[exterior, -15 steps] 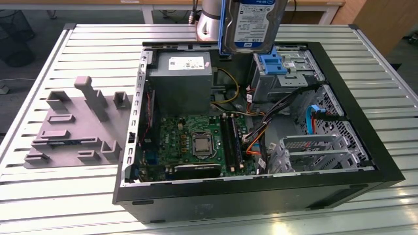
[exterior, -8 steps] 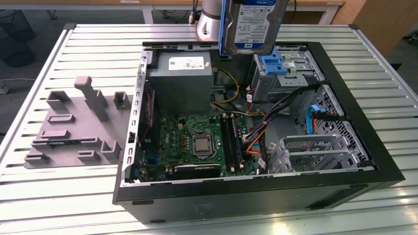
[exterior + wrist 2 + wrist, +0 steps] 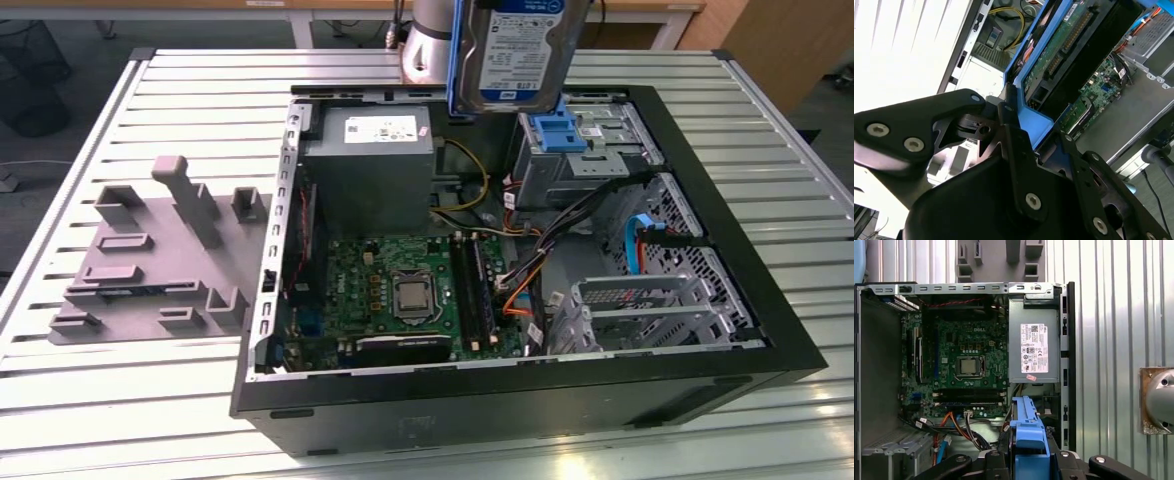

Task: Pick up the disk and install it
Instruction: 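Pick up the disk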

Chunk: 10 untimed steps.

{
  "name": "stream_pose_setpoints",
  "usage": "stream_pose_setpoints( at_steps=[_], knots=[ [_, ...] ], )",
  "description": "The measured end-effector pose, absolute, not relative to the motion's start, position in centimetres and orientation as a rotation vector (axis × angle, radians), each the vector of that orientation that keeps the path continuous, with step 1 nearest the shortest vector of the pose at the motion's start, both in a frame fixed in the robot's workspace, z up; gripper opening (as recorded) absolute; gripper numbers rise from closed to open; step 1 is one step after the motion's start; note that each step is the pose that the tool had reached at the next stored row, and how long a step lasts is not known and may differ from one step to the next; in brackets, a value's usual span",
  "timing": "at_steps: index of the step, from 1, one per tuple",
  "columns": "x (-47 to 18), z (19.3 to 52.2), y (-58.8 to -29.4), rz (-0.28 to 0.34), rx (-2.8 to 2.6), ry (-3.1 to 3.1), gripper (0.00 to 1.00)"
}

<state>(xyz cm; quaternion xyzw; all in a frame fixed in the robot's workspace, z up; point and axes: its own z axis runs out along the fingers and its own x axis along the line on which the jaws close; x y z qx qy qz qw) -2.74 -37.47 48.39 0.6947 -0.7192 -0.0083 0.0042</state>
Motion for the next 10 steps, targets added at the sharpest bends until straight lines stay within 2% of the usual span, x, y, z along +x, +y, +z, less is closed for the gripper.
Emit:
stream_pose_setpoints(
  at_steps=[10],
  knots=[
    [-2.74, 48.39, -37.70, -0.026, 2.177, -2.253, 0.36]
  ],
)
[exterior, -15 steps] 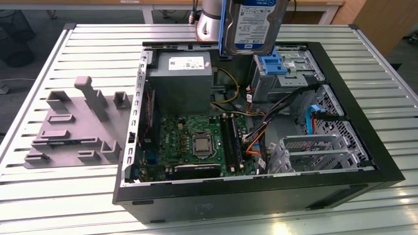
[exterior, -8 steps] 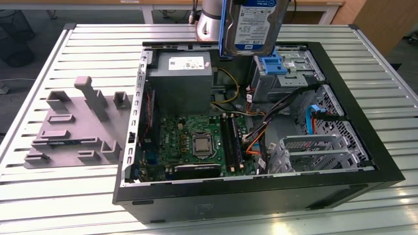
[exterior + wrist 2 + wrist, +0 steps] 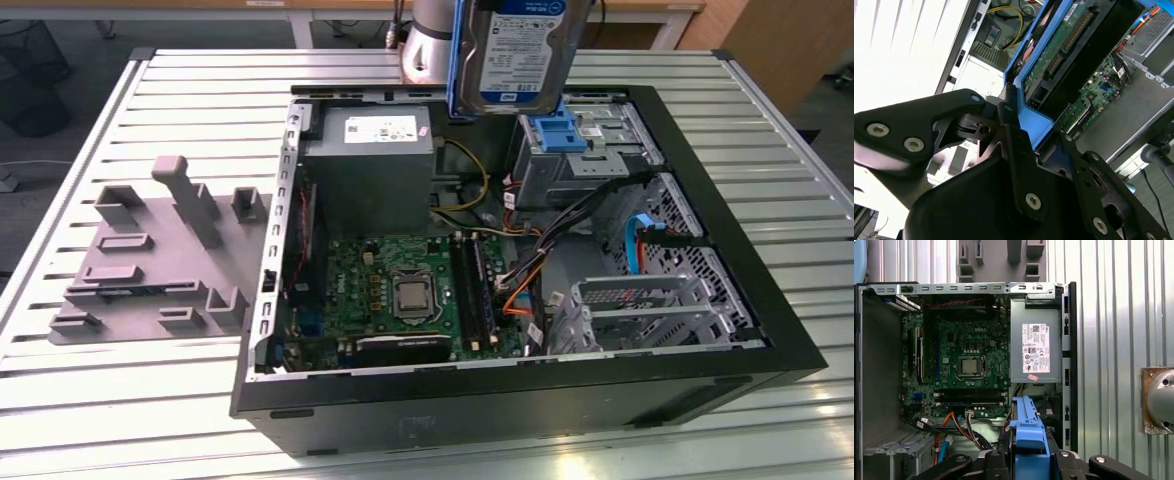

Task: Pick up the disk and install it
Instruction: 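Pick up the disk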

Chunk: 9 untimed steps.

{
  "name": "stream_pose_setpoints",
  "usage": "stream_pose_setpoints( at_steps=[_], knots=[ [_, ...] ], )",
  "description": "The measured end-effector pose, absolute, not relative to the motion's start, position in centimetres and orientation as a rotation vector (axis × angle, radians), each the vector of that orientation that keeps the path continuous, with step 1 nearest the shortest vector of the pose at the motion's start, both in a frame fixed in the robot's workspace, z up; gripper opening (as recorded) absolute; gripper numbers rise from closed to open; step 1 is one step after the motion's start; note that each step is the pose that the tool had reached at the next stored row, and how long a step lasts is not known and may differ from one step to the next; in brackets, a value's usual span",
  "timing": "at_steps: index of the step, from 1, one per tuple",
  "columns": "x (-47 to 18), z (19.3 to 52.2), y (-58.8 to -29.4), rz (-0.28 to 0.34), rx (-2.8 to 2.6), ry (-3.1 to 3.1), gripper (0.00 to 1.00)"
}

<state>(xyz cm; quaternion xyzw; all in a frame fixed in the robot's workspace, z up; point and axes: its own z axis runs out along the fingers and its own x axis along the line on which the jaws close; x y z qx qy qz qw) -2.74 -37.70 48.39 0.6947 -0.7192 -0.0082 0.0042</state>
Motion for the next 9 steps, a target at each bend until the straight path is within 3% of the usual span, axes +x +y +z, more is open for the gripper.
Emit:
stream_pose_setpoints(
  at_steps=[9],
  knots=[
    [-2.74, 48.39, -37.71, -0.026, 2.177, -2.253, 0.36]
  ],
)
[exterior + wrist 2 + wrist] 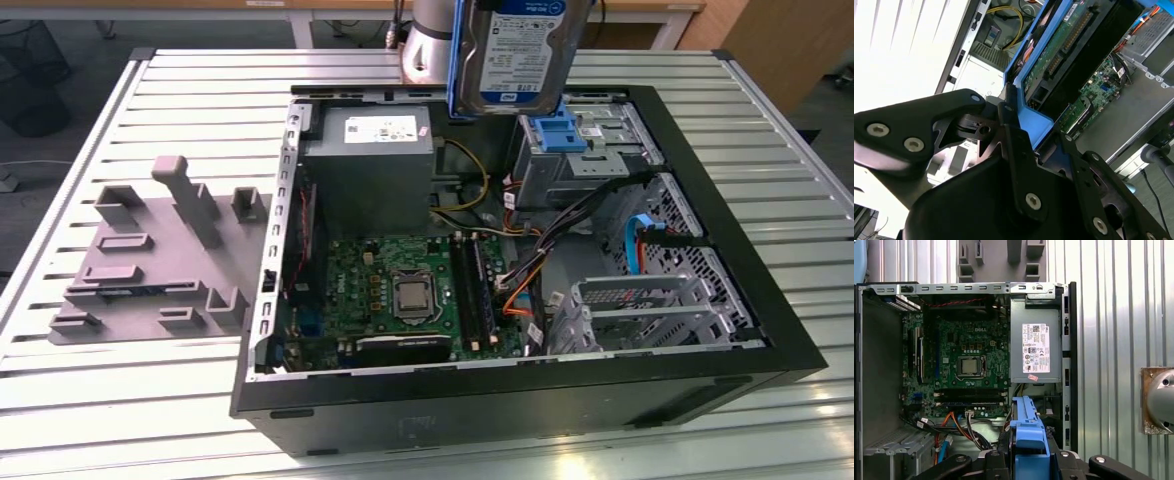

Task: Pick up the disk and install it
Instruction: 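Pick up the disk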

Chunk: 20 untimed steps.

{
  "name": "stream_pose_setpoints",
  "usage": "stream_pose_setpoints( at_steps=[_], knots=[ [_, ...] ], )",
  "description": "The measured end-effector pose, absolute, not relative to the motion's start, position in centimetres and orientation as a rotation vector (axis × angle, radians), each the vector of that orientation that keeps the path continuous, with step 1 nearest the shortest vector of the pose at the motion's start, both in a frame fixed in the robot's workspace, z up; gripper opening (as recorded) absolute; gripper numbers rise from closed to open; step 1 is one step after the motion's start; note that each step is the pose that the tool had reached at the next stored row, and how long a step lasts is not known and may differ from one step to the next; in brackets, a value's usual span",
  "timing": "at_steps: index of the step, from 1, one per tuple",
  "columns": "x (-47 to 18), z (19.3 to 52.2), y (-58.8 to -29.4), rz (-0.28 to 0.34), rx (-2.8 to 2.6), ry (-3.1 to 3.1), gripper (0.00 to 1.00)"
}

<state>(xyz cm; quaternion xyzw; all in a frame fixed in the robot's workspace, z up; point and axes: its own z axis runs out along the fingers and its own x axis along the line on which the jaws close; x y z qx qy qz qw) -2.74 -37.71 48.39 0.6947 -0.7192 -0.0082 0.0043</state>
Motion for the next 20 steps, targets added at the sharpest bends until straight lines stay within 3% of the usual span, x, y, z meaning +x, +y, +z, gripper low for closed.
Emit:
stream_pose_setpoints(
  at_steps=[20],
  knots=[
    [-2.74, 48.39, -38.17, -0.026, 2.177, -2.253, 0.36]
  ],
)
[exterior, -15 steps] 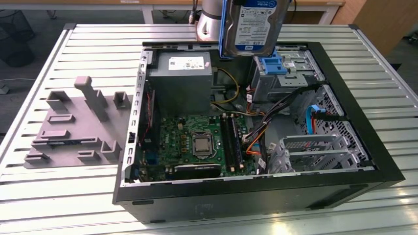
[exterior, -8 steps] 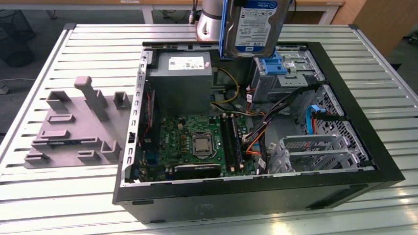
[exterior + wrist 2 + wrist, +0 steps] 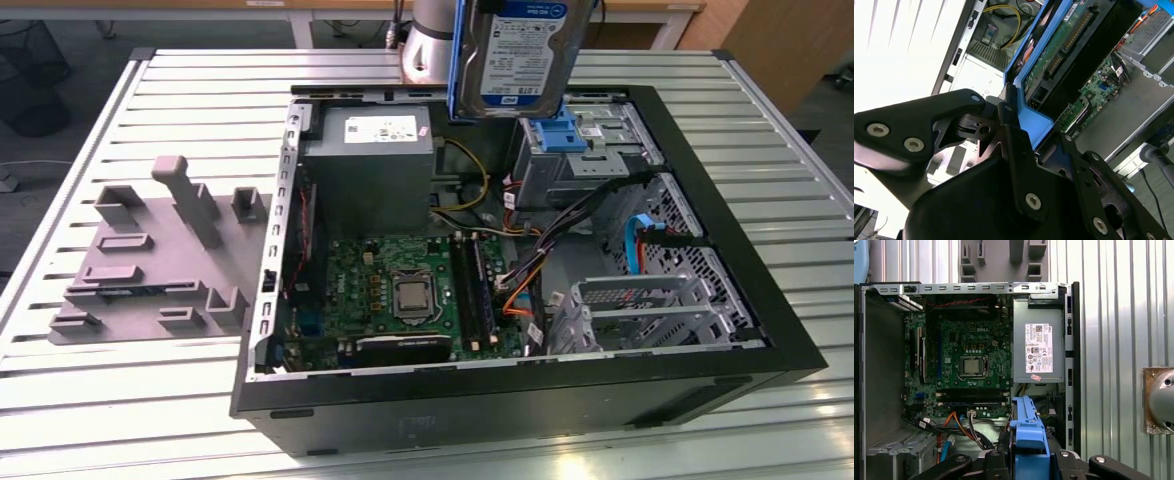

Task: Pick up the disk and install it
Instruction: 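Pick up the disk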

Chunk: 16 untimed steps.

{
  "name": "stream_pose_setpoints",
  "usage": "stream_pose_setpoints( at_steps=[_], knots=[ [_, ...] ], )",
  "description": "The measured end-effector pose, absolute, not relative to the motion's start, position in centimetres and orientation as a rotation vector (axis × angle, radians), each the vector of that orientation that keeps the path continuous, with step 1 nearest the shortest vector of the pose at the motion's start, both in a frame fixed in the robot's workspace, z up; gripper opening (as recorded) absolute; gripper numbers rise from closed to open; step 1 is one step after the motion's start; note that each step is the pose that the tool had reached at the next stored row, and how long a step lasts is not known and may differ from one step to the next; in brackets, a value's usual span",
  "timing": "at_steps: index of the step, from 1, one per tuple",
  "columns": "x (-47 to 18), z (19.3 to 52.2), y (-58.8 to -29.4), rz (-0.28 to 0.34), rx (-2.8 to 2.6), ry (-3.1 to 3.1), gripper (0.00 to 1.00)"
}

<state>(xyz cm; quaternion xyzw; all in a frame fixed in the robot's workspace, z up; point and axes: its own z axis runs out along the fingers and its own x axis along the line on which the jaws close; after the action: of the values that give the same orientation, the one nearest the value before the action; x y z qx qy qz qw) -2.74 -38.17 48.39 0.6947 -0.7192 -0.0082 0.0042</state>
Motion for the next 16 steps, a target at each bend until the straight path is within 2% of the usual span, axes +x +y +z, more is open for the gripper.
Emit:
stream_pose_setpoints(
  at_steps=[16],
  knots=[
    [-2.74, 48.39, -38.36, -0.026, 2.177, -2.253, 0.36]
  ],
)
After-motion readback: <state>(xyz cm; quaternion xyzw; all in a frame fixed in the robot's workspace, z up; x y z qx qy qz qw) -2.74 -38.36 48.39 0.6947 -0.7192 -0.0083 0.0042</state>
